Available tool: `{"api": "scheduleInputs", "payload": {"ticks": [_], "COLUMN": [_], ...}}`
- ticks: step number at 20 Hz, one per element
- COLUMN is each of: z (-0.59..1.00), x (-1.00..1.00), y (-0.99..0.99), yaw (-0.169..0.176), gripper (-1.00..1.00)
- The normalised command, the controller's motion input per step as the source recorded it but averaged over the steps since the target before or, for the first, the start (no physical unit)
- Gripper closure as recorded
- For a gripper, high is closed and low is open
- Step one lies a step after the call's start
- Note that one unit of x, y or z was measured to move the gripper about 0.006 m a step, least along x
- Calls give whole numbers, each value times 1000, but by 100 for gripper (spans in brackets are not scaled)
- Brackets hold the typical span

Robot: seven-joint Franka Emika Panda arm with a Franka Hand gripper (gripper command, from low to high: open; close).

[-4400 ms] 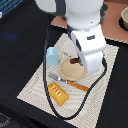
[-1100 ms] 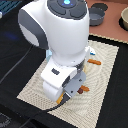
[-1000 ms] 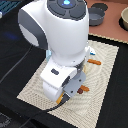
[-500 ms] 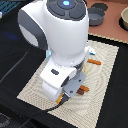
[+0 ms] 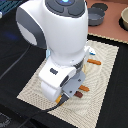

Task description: Interact with the objects in diverse but meaningful ways.

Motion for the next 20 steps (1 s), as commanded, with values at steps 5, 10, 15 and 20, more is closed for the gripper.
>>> {"api": "scheduleInputs", "payload": {"ticks": [5, 10, 15, 20], "z": [-78, -226, 242, 386], "x": [-368, -109, 393, 318], "y": [-321, -99, 134, 158], "yaw": [-63, -75, -76, -57], "gripper": [-100, -100, -100, -100]}}
